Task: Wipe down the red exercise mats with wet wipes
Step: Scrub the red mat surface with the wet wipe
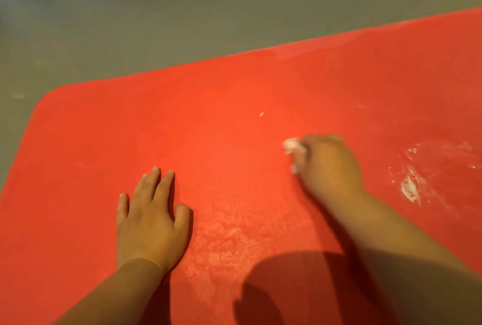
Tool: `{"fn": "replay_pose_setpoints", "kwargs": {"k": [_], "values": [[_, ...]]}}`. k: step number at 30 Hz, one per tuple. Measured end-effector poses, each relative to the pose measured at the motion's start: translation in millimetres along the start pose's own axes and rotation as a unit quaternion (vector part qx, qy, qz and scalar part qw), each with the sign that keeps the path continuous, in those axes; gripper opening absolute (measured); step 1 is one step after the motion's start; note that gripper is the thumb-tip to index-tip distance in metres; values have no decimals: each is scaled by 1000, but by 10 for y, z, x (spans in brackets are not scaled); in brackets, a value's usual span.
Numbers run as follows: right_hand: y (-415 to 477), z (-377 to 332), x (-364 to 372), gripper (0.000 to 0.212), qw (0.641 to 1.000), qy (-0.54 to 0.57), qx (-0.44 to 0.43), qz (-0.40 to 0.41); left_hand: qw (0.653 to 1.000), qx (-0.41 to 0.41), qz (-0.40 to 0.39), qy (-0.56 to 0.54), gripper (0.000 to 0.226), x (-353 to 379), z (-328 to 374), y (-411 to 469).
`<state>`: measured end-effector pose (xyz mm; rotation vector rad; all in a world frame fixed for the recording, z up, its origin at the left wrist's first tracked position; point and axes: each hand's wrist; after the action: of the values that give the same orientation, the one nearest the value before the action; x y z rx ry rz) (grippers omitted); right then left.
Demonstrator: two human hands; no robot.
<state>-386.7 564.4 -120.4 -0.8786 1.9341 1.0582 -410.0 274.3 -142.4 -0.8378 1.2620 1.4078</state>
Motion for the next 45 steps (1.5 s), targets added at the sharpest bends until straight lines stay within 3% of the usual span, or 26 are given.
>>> {"fn": "replay_pose_setpoints", "kwargs": {"k": [2,4,7,10,12,14,17,19,21,24,27,29,31,33,35,37,39,41,43,45], "values": [[264,354,-105,28,993,-51,99,47,1000,-1,0,1,71,-1,-7,0],[294,269,-53,32,990,-53,113,60,1000,0,0,1,70,-9,-13,0],[-13,-439,171,18,999,21,-23,24,1000,-2,2,-3,70,-21,2,7],[-469,-1135,250,25,968,117,-204,-94,1000,-2,7,-5,71,-14,-5,1],[-502,-1167,238,15,951,166,-242,-97,1000,-4,12,-9,70,-15,-6,0],[-292,-914,214,14,964,143,-208,-81,1000,-7,16,-12,68,-22,3,12],[248,-208,204,14,998,22,-54,-25,999,-15,23,-17,63,-41,25,21],[472,119,127,25,996,-34,77,33,999,-17,35,-17,61,-55,41,36],[449,48,189,29,991,-37,111,68,998,-21,49,-17,58,-61,49,67],[37,-582,346,23,998,53,-28,30,997,-33,64,-22,53,-72,62,118],[-417,-1094,292,21,966,147,-196,-85,996,-39,77,-20,44,-38,58,144],[-407,-1029,259,8,952,162,-244,-84,995,-36,88,-23,41,-18,51,165],[-129,-793,271,10,971,102,-208,-54,995,-13,91,-25,43,-4,42,180],[259,-397,293,15,997,23,-79,-10,996,22,81,-21,44,6,45,188],[535,-74,255,20,996,-55,52,38,997,38,60,-20,40,15,43,204],[537,-74,319,20,991,-51,108,66,998,32,41,-35,38,27,38,220],[310,-436,439,25,996,8,67,57,998,28,42,-45,41,30,34,231],[-31,-933,554,32,994,95,-54,17,997,28,43,-50,45,27,32,238],[-286,-1283,531,22,977,134,-161,-43,997,30,42,-57,50,26,37,244],[-263,-1233,490,12,967,153,-197,-46,997,32,41,-57,55,21,41,242]]}}
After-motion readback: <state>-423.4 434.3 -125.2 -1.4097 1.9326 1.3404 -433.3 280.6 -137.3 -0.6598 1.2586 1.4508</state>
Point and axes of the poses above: each hand's wrist, its own y-axis towards the middle knuckle, its own x-axis out of the palm, z = x × y, and after that the axes turned 15 degrees about z, right-handed
